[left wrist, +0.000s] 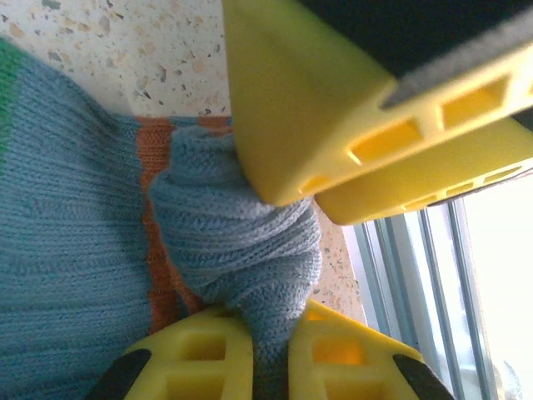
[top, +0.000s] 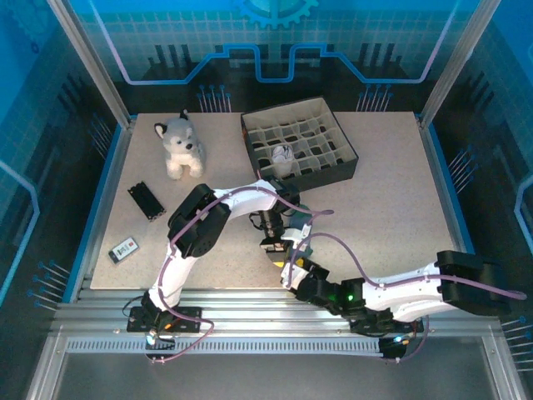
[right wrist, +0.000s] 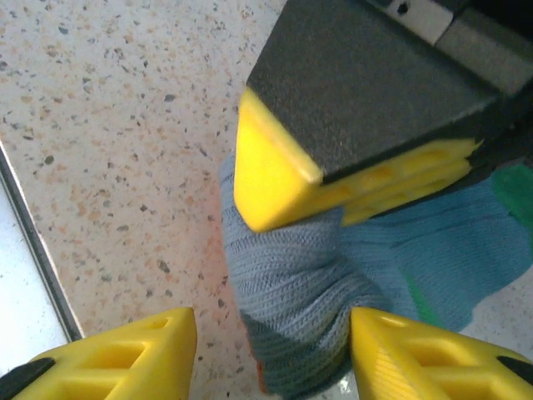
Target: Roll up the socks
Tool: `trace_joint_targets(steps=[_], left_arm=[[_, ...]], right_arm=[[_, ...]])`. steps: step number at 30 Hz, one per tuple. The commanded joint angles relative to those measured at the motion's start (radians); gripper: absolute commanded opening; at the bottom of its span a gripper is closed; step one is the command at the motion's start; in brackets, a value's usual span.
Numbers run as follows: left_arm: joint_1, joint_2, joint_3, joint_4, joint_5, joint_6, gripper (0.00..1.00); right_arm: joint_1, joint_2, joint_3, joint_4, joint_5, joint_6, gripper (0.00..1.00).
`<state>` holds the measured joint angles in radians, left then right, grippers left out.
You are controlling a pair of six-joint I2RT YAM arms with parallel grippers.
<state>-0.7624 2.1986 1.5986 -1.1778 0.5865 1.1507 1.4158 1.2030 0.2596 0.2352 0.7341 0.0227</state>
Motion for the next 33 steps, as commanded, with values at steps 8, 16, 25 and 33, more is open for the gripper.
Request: trace_joint_targets(steps=[8,16,25,33], left_arm=[[0.012,0.033,0.047,-0.081,0.084,0.034,0.0],[0.023,0.022,0.043,-0.113,0.104,0.056,0.0],[0.026,0.0,0.01,-0.088,0.096,0.046,0.0],[0.066,-0.192,-0.224,0.235,0.086,-0.067,0.17]], right_arm=[[0.03,0.06,0.045,0.086,0.077,-0.065,0.53],[0.021,0.197,0.088,0.057,0.091,-0.01,0.54],[0.02,0.23,0.113,0.04,0.14,0.007,0.14],[-0.018,0.163,0.088,0.001,-0.026,0.031,0.0]])
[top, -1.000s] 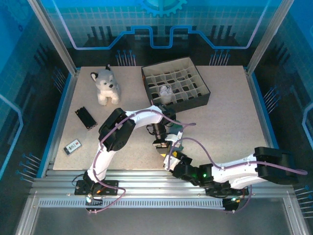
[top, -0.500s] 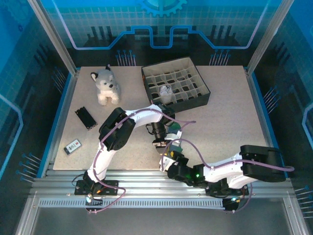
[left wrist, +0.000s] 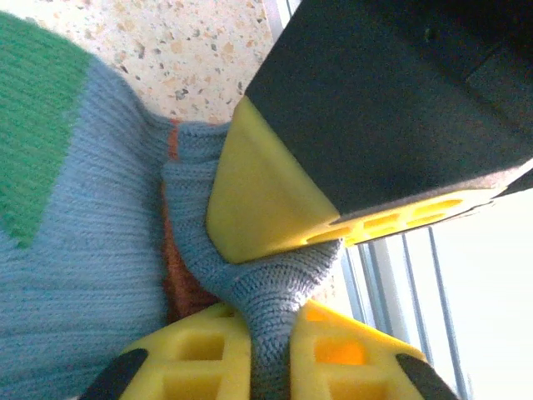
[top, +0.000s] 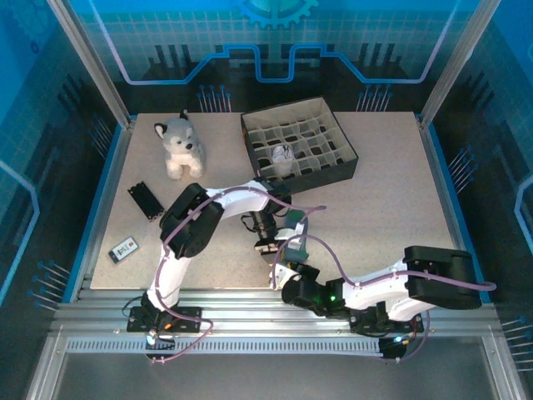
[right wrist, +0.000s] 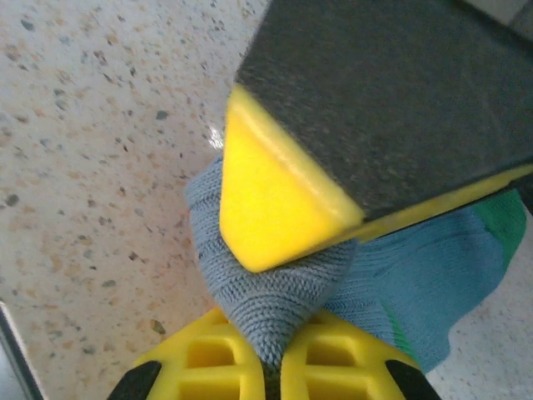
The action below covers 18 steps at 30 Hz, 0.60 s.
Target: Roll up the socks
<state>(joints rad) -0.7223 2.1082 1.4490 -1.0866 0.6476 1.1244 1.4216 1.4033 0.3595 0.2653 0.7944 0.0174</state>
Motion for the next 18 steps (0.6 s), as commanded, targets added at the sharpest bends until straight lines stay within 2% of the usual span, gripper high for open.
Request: trace_joint_targets(steps=[1,4,7,10,14,18], left_arm=[[0.034,-0.144,-0.121,0.207,0.027,-0.063,0.22],[0.066,-0.266,-0.258,0.423,0.028,-0.15,0.31],[0.099,-0.372,-0.378,0.617,0.024,-0.242,0.36],[0.106,-0.484,-0.493,0.789,-0.044,-0.283,0.41],[0.106,-0.602,-0.628,0.953,-0.161,-0.326,0.45],[0.094,-0.707,-0.746,1.025,-0.178,-0.272,0.45]], right_arm=[[-0.037,-0.057,-0.026,-0.028,-0.132,0.046,0.0],[-0.077,-0.116,-0.057,-0.025,-0.249,0.065,0.0],[-0.142,-0.163,-0.052,-0.072,-0.369,0.089,0.0],[-0.207,-0.179,-0.043,-0.104,-0.476,0.113,0.0],[-0.282,-0.175,-0.025,-0.14,-0.601,0.135,0.0],[-0.352,-0.167,-0.018,-0.144,-0.731,0.147,0.0]])
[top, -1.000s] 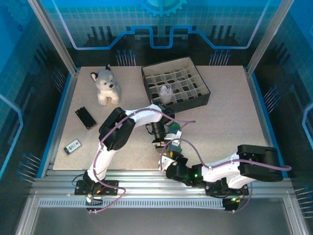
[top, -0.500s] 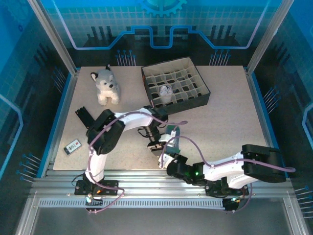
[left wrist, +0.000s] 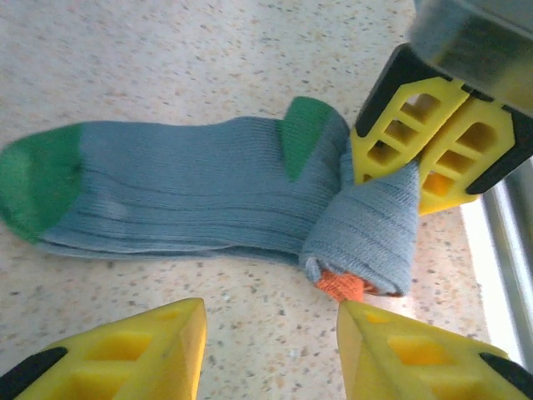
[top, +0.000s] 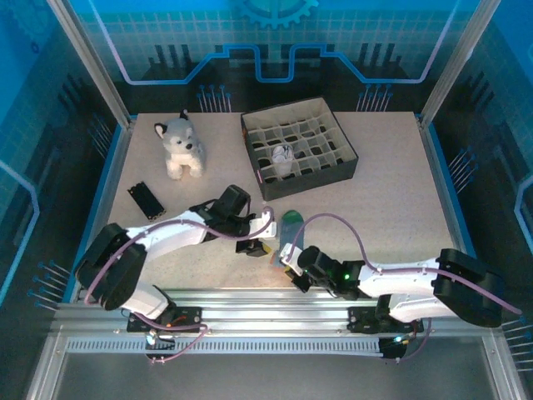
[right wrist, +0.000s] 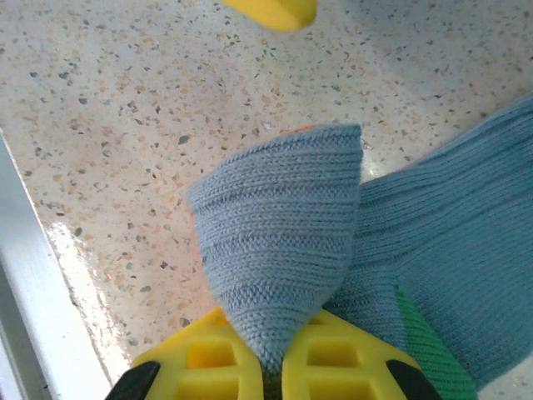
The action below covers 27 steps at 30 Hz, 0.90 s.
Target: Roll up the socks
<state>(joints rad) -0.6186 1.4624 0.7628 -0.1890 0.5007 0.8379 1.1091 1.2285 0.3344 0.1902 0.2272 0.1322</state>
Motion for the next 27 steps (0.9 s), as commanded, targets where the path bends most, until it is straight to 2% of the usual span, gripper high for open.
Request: trace_joint_targets(steps=[1,3,7,11,15,23,27], left_arm=[[-0.023,-0.087,-0.093,0.142,-0.024,0.057,0.45],[-0.062,-0.122,-0.144,0.149,-0.034,0.147,0.45],[-0.177,-0.122,-0.186,0.171,-0.189,0.207,0.45],[-0.281,-0.096,-0.244,0.329,-0.359,0.256,0.45],[-0.329,-0.058,-0.265,0.423,-0.463,0.297,0.44],[-0.331,-0.015,-0.255,0.401,-0.443,0.302,0.43],[-0.332,0.013,-0.255,0.395,-0.429,0.31,0.43]], right_arm=[[-0.061,0.01,0.011,-0.074,-0.206,0.038,0.0],[-0.103,0.013,0.016,-0.078,-0.277,0.046,0.0],[-0.165,0.05,0.056,-0.121,-0.377,0.074,0.0],[-0.217,0.131,0.129,-0.198,-0.467,0.097,0.0],[-0.278,0.194,0.183,-0.255,-0.554,0.121,0.0],[-0.365,0.3,0.278,-0.399,-0.599,0.153,0.0],[-0.405,0.335,0.287,-0.412,-0.637,0.17,0.0]])
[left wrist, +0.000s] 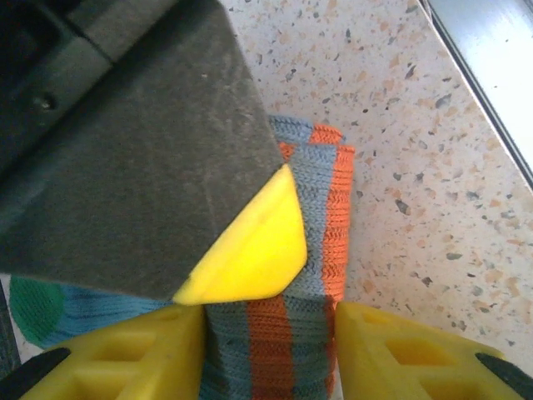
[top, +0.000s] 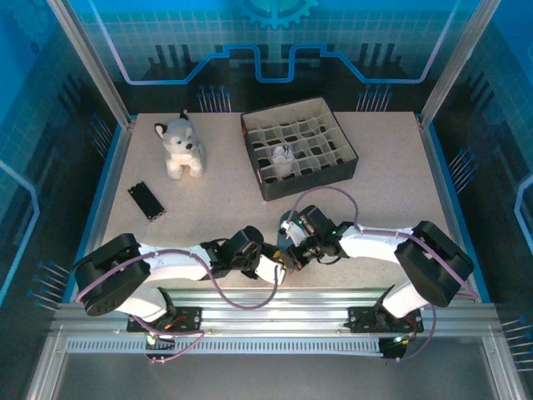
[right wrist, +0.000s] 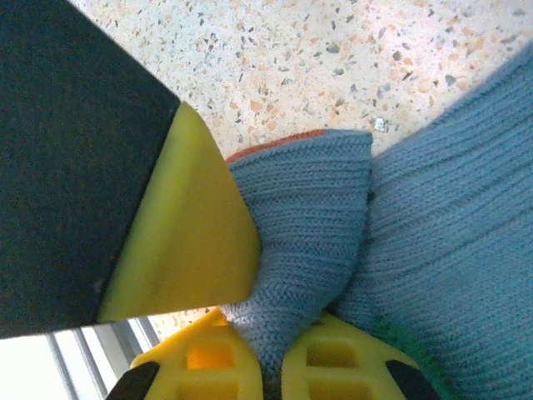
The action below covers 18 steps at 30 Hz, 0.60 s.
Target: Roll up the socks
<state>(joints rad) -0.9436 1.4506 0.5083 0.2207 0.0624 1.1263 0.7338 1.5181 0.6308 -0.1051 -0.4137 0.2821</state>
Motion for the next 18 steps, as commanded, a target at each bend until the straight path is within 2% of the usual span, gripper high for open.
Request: trace_joint_targets(steps=[1,10,18], left_arm=[[-0.007,0.031,-0.001,-0.016,0.007,0.025,0.43],[-0.006,0.064,-0.024,0.036,-0.009,0.045,0.44],[-0.015,-0.001,-0.069,0.053,-0.031,0.022,0.46]], right_arm=[[-0.037,0.056,-0.008,-0.119,-0.01,0.022,0.0],[-0.107,0.136,0.016,-0.133,-0.116,0.054,0.0],[-0.137,0.181,0.026,-0.16,-0.129,0.058,0.0]])
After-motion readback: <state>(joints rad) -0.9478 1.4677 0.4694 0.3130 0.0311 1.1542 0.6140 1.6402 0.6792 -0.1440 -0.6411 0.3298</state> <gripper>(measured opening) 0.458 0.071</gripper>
